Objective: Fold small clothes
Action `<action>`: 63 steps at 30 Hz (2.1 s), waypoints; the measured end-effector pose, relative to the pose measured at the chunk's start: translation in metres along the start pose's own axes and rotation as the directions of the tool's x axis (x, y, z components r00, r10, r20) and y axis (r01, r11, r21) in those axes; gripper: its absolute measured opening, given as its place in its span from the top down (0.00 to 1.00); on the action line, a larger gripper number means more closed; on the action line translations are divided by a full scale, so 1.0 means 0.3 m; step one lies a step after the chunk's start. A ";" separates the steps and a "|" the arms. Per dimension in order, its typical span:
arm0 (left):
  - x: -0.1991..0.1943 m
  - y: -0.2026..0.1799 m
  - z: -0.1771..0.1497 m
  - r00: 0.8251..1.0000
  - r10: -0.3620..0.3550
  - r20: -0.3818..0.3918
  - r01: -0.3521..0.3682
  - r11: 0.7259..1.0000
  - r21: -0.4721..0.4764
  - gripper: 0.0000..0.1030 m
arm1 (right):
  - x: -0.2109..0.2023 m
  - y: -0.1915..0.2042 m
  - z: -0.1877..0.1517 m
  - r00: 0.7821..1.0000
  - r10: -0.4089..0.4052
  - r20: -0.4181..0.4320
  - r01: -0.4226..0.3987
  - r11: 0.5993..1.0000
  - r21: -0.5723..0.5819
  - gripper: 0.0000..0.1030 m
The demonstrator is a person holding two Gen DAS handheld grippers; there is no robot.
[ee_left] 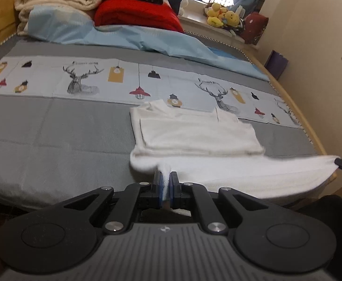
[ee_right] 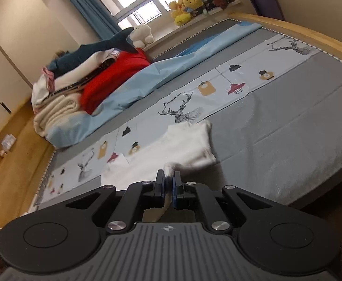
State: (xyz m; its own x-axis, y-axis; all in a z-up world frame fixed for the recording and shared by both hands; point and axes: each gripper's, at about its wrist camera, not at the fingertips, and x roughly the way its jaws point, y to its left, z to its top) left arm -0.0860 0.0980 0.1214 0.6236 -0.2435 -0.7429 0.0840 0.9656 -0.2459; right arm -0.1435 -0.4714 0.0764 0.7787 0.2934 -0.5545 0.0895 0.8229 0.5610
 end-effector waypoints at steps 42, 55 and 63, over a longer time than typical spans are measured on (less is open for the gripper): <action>0.952 0.247 0.263 0.958 0.168 -0.232 -0.175 0.985 -0.009 0.83 | 0.926 -0.136 0.178 0.937 -0.305 -0.173 0.276 0.946 -0.172 0.92; 1.111 0.197 0.352 0.957 0.177 -0.231 -0.190 0.981 -0.036 0.59 | 1.124 -0.085 0.168 0.913 -0.324 -0.246 0.251 0.924 -0.287 0.77; 1.203 0.203 0.378 0.949 0.177 -0.261 -0.191 0.981 -0.029 0.57 | 1.203 -0.094 0.186 0.908 -0.326 -0.262 0.243 0.922 -0.303 0.75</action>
State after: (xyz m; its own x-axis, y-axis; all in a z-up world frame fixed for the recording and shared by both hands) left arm 0.2323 0.0792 -0.0912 0.4041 -0.0837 -0.9109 -0.0594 0.9913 -0.1175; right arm 0.1696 -0.4158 -0.1053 0.5153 0.1262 -0.8477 0.0837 0.9770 0.1963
